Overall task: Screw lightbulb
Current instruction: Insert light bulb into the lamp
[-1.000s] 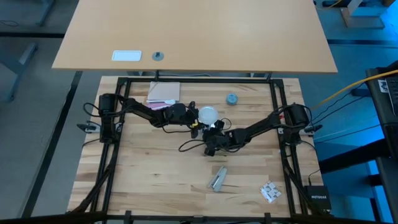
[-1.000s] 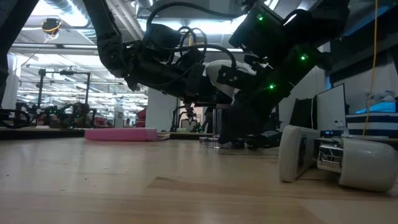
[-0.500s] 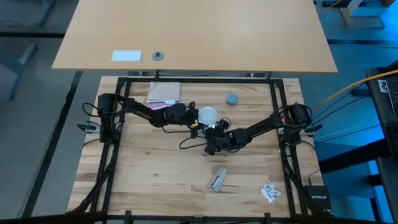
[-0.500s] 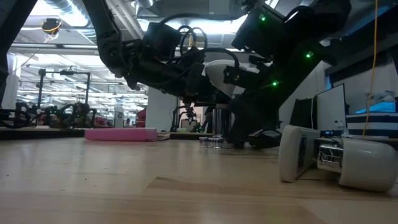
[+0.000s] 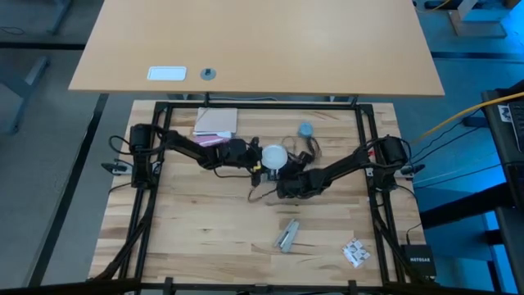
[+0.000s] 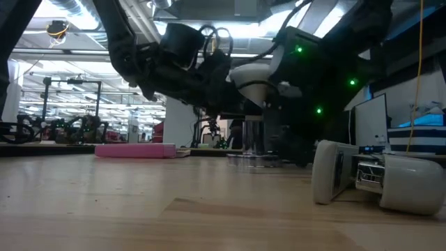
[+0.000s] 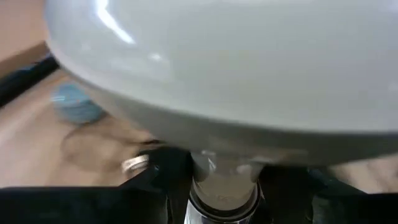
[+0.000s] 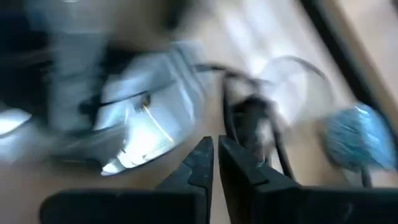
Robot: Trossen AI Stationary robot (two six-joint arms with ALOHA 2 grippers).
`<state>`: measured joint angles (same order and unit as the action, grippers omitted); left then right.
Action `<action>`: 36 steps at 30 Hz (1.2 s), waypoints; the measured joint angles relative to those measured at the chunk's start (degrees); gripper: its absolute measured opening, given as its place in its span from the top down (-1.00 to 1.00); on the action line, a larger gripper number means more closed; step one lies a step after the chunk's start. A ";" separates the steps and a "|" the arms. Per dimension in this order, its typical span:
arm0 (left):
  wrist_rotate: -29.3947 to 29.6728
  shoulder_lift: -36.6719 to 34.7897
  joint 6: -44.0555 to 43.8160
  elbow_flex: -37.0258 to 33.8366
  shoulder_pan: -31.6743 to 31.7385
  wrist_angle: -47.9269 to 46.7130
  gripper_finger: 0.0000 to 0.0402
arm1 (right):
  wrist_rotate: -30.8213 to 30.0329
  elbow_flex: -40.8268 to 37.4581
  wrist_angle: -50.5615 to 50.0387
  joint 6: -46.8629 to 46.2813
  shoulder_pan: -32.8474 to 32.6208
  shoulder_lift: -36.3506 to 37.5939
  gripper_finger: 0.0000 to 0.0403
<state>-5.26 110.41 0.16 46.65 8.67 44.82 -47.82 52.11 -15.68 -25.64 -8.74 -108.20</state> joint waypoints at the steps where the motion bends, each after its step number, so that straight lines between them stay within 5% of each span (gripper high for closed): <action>1: -0.17 0.00 0.00 -0.01 -0.20 -0.03 0.23 | -1.26 0.07 -1.20 -0.78 0.05 0.12 0.87; 10: 0.12 0.00 0.27 -0.04 -1.23 -0.03 0.23 | -2.96 0.25 -3.78 -3.06 -0.14 0.51 0.97; 18: 0.07 -0.02 -0.43 -0.08 -0.41 0.23 0.23 | 4.09 0.29 -5.51 -1.38 -0.85 6.91 0.94; 29: 0.40 0.02 -1.17 -0.07 -0.18 0.29 0.23 | 6.12 0.51 -7.99 5.21 -7.85 19.73 0.92; 36: 0.51 0.07 -1.22 -0.10 -0.18 1.52 0.23 | 10.68 0.51 -6.78 6.06 -8.83 20.71 0.92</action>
<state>-4.75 110.48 -1.06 46.54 8.49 46.35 -37.14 52.62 -22.47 -19.59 -17.57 -87.49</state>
